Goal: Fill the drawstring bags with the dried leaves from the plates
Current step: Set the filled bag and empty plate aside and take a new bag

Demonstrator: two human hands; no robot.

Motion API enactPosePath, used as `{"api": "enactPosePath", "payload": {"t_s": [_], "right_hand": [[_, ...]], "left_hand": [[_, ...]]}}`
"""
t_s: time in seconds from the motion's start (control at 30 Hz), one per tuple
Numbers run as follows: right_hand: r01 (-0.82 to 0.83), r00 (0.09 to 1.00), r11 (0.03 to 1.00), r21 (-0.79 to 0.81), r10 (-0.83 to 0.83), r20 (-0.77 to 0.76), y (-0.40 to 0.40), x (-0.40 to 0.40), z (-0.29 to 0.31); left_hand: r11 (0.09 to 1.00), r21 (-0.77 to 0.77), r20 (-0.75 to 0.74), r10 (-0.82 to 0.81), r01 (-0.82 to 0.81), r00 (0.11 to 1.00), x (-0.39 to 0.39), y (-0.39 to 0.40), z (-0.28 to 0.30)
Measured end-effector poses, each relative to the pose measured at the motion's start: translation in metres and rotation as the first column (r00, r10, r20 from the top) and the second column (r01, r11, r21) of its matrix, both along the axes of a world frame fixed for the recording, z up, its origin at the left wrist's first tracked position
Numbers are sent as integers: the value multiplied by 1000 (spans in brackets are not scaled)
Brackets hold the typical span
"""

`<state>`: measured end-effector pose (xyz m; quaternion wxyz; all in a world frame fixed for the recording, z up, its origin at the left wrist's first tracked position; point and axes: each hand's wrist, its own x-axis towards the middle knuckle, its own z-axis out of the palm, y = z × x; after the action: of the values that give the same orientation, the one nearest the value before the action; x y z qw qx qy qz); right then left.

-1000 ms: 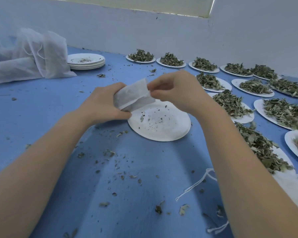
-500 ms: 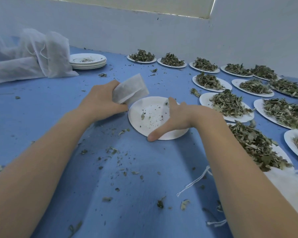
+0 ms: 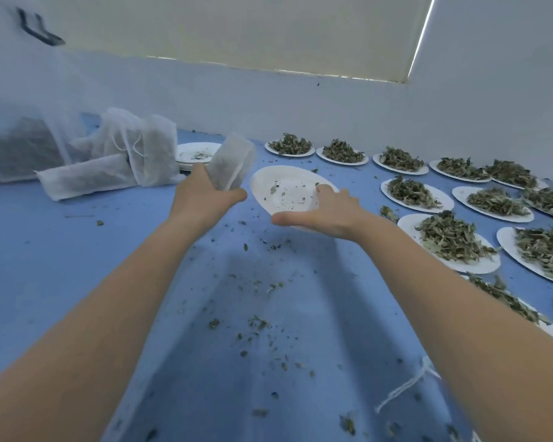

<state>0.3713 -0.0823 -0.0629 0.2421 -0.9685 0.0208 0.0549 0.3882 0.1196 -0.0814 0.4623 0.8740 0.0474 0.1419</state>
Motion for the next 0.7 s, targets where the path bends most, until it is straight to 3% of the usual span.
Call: {"api": "enactPosePath", "payload": {"t_s": [0.17, 0.33, 0.57, 0.7], "right_hand": [[-60, 998, 997, 51, 60, 9, 40, 61, 27], [-156, 986, 985, -77, 160, 53, 91, 128, 32], [-145, 986, 940, -308, 162, 32, 158, 218, 10], [-56, 995, 955, -290, 77, 61, 188, 254, -11]], "left_hand": [[960, -257, -41, 107, -114, 993, 38, 28, 13], [939, -128, -74, 313, -320, 947, 101, 64, 0], [934, 4, 14, 358, -358, 934, 173, 112, -22], [913, 56, 96, 398, -404, 912, 198, 128, -29]]}}
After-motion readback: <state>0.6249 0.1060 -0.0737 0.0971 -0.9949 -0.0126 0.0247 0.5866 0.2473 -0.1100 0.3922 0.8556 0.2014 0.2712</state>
